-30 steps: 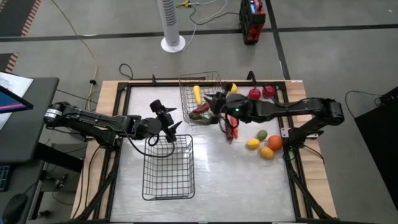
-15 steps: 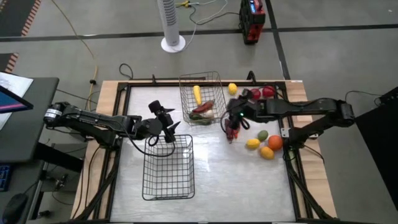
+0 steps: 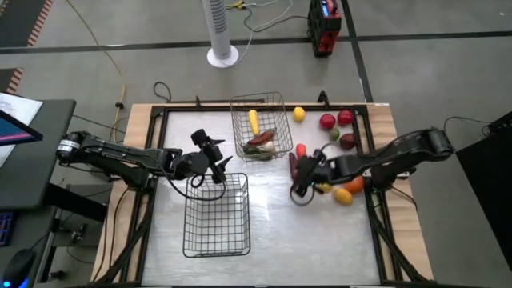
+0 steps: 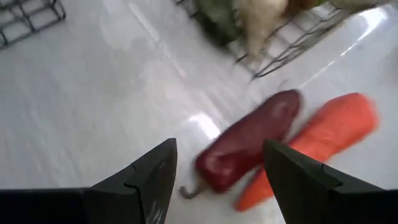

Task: Sort produce into baskets
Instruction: Put the red chili pepper into the gold wire basket, then put the carrot into the gold wire basket

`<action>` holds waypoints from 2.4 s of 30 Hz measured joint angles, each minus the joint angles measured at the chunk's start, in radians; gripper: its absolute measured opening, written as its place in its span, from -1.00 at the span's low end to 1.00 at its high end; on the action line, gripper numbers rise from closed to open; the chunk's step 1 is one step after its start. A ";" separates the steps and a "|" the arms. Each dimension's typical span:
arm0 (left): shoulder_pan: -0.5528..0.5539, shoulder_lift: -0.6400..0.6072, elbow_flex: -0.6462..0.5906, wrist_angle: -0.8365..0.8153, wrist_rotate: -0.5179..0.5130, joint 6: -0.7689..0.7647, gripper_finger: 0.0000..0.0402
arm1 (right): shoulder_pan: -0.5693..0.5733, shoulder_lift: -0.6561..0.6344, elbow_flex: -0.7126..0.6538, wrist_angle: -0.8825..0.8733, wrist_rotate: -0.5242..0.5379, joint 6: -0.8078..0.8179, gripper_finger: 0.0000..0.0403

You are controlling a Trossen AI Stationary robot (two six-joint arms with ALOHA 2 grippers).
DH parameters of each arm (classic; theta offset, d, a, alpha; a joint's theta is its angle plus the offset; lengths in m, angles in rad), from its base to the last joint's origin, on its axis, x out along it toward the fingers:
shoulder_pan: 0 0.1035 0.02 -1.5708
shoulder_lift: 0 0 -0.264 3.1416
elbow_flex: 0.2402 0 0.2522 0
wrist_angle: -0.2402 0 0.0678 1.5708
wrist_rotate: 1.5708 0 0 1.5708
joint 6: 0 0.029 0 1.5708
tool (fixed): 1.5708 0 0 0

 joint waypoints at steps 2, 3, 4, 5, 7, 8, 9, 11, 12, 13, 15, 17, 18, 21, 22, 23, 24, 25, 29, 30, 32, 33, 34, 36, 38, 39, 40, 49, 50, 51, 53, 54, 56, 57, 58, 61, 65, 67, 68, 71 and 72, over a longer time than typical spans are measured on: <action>0.000 0.000 0.000 0.001 0.000 0.000 0.37 | 0.034 0.063 0.017 0.006 0.053 0.023 0.31; 0.000 0.000 0.000 0.001 0.000 0.000 0.37 | 0.046 0.092 0.028 0.006 0.083 0.036 0.31; 0.000 0.000 0.000 0.001 0.000 0.000 0.37 | 0.053 0.120 0.037 0.004 0.114 0.053 0.31; 0.000 0.000 0.000 0.001 0.000 0.000 0.37 | 0.056 0.143 0.042 0.002 0.136 0.070 0.31; 0.000 0.000 0.000 0.001 0.000 -0.007 0.37 | 0.052 0.186 0.047 0.000 0.172 0.100 0.31; 0.000 0.000 0.000 0.001 0.000 -0.008 0.37 | 0.044 0.203 0.047 -0.005 0.182 0.114 0.31; 0.000 0.000 0.000 0.001 0.003 -0.008 0.37 | 0.034 0.222 0.047 -0.016 0.189 0.126 0.31; 0.000 0.000 0.000 0.001 0.007 -0.008 0.37 | 0.013 0.258 0.045 -0.028 0.195 0.131 0.31; 0.000 0.000 0.000 -0.001 0.008 -0.008 0.37 | 0.002 0.275 0.043 -0.026 0.188 0.125 0.31; 0.000 0.000 0.000 -0.003 0.008 -0.008 0.37 | -0.007 0.291 0.043 -0.019 0.170 0.113 0.31; 0.000 0.000 0.000 -0.009 0.008 -0.008 0.37 | -0.019 0.316 0.043 0.005 0.132 0.089 0.31; 0.000 0.000 0.000 -0.017 0.008 -0.008 0.37 | -0.028 0.328 0.045 0.010 0.118 0.078 0.31; 0.000 0.000 0.000 -0.019 0.008 -0.008 0.37 | -0.031 0.329 0.046 0.010 0.109 0.076 0.31; 0.000 0.000 0.000 -0.020 0.008 -0.003 0.37 | -0.031 0.327 0.047 0.009 0.099 0.057 0.23; 0.000 0.000 0.000 -0.021 0.008 -0.003 0.37 | -0.031 0.322 0.046 0.008 0.096 0.050 0.19; 0.000 0.000 0.000 -0.021 0.008 -0.001 0.37 | -0.031 0.317 0.046 0.006 0.088 0.047 0.13; 0.000 0.000 0.000 -0.021 0.008 -0.001 0.37 | -0.031 0.308 0.045 0.000 0.080 0.045 0.06; 0.000 0.000 0.000 -0.021 0.008 0.000 0.37 | -0.032 0.298 0.043 -0.012 0.073 0.042 -0.01; 0.000 0.000 0.000 -0.021 0.008 0.000 0.37 | -0.029 0.250 0.042 -0.081 0.063 0.042 -0.20; 0.000 0.000 0.000 -0.021 0.008 0.000 0.37 | -0.029 0.236 0.042 -0.101 0.062 0.046 -0.20; 0.000 0.000 0.000 -0.021 0.008 0.000 0.37 | -0.030 0.204 0.042 -0.163 0.066 0.060 -0.20; 0.000 0.000 0.000 -0.021 0.008 -0.001 0.37 | -0.030 0.185 0.042 -0.198 0.070 0.069 -0.20; 0.000 0.000 0.000 -0.021 0.008 -0.001 0.37 | -0.030 0.165 0.042 -0.232 0.079 0.078 -0.20; 0.000 0.000 0.000 -0.021 0.008 -0.002 0.37 | -0.030 0.116 0.043 -0.304 0.107 0.108 -0.16; 0.000 0.000 0.000 -0.021 0.008 -0.002 0.37 | -0.038 0.068 0.051 -0.386 0.142 0.140 -0.11; 0.000 0.000 0.000 -0.020 0.008 -0.002 0.37 | -0.043 0.045 0.057 -0.421 0.162 0.152 -0.09; 0.000 0.000 0.000 -0.016 0.008 -0.002 0.37 | -0.050 0.023 0.064 -0.442 0.190 0.155 -0.08; 0.000 0.000 0.001 0.027 0.007 0.006 0.37 | -0.128 -0.071 0.100 -0.011 0.291 -0.227 -0.09; 0.000 0.000 0.001 0.027 0.007 0.007 0.37 | -0.138 -0.066 0.105 0.050 0.288 -0.286 -0.09; 0.000 0.000 0.001 0.027 0.007 0.007 0.37 | -0.149 -0.059 0.113 0.102 0.277 -0.341 -0.08; 0.000 0.000 0.001 0.027 0.008 0.007 0.37 | -0.169 -0.034 0.127 0.201 0.227 -0.437 -0.06; 0.000 0.000 0.001 0.027 0.007 0.007 0.37 | -0.179 -0.021 0.133 0.250 0.195 -0.475 -0.06; 0.000 0.000 0.001 0.027 0.008 0.007 0.37 | -0.197 0.015 0.147 0.348 0.132 -0.542 -0.04; 0.000 0.000 0.001 0.027 0.008 0.007 0.37 | -0.206 0.033 0.157 0.384 0.100 -0.573 -0.03; 0.000 0.000 0.001 0.027 0.007 0.006 0.37 | -0.215 0.053 0.169 0.408 0.072 -0.600 -0.03; 0.000 0.000 0.001 0.026 0.010 0.003 0.37 | -0.239 0.115 0.222 0.414 0.041 -0.637 0.00; 0.000 0.000 0.001 0.025 0.022 -0.005 0.37 | -0.269 0.161 0.287 0.369 0.021 -0.655 0.09; 0.000 0.000 0.001 0.025 0.026 -0.006 0.37 | -0.281 0.168 0.308 0.330 0.012 -0.655 0.14; 0.000 0.000 0.001 0.025 0.026 -0.006 0.37 | -0.287 0.167 0.318 0.311 0.010 -0.655 0.16; 0.000 0.000 0.001 0.023 0.026 -0.008 0.37 | -0.300 0.143 0.329 0.247 0.007 -0.651 0.20; 0.000 0.000 0.001 0.020 0.026 -0.012 0.37 | -0.301 0.124 0.329 0.210 0.012 -0.641 0.21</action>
